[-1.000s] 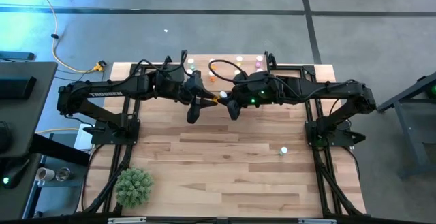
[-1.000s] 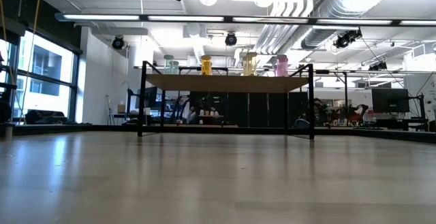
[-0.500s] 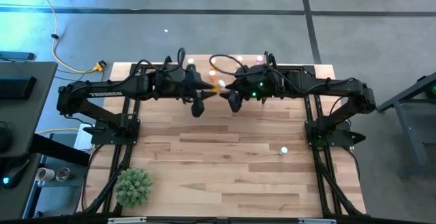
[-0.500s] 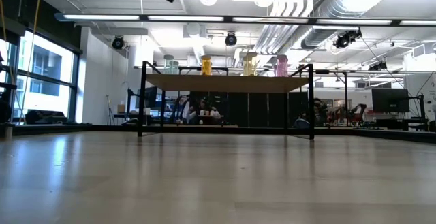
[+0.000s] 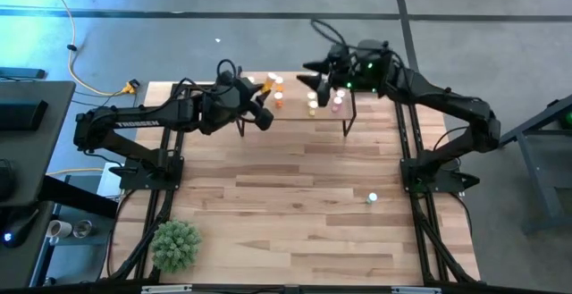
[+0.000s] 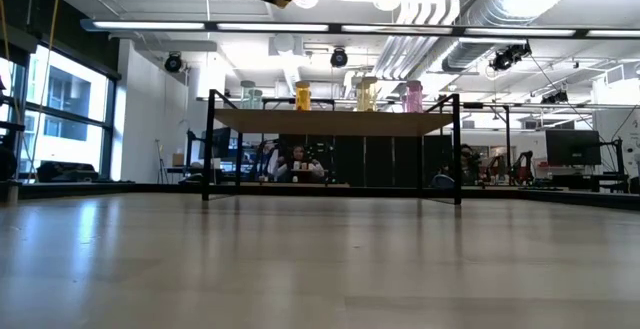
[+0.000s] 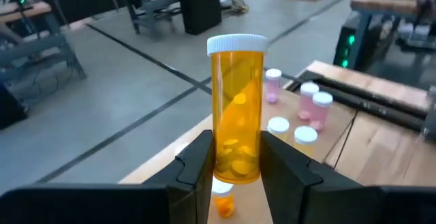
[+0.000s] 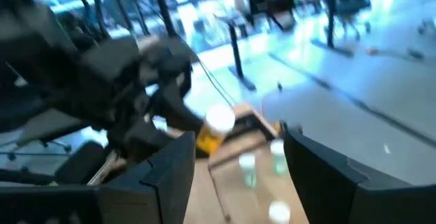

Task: Pick and place medicine bottles onto shelf by color
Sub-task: Put the orange pill bottle on the shelf aligned with the other orange pill bottles

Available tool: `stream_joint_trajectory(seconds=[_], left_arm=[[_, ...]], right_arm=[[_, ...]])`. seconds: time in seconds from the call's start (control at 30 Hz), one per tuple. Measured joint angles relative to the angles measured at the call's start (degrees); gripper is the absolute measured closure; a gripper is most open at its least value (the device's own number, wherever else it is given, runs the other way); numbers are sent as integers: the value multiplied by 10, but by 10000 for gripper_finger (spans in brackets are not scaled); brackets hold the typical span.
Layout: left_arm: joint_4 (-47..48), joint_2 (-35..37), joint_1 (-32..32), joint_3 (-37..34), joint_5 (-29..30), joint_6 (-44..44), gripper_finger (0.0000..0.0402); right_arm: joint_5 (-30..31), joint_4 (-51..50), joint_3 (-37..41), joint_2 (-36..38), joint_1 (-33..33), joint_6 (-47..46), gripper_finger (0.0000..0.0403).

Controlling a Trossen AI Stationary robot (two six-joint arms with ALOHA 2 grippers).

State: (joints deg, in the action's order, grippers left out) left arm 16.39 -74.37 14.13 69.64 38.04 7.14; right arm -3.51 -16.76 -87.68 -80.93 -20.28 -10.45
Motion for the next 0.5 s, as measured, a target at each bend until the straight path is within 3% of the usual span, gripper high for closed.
stream_joint_trajectory(seconds=[0.13,0.27,0.5], left_arm=[[-20,0,-3,-25,16,47,309],[-99,0,-13,-72,23,62,309],[-210,0,-40,-137,20,38,309]], right_arm=[[-67,75,0,-2,-36,28,187],[-116,136,0,-18,-54,30,187],[-148,131,0,-56,-52,16,187]])
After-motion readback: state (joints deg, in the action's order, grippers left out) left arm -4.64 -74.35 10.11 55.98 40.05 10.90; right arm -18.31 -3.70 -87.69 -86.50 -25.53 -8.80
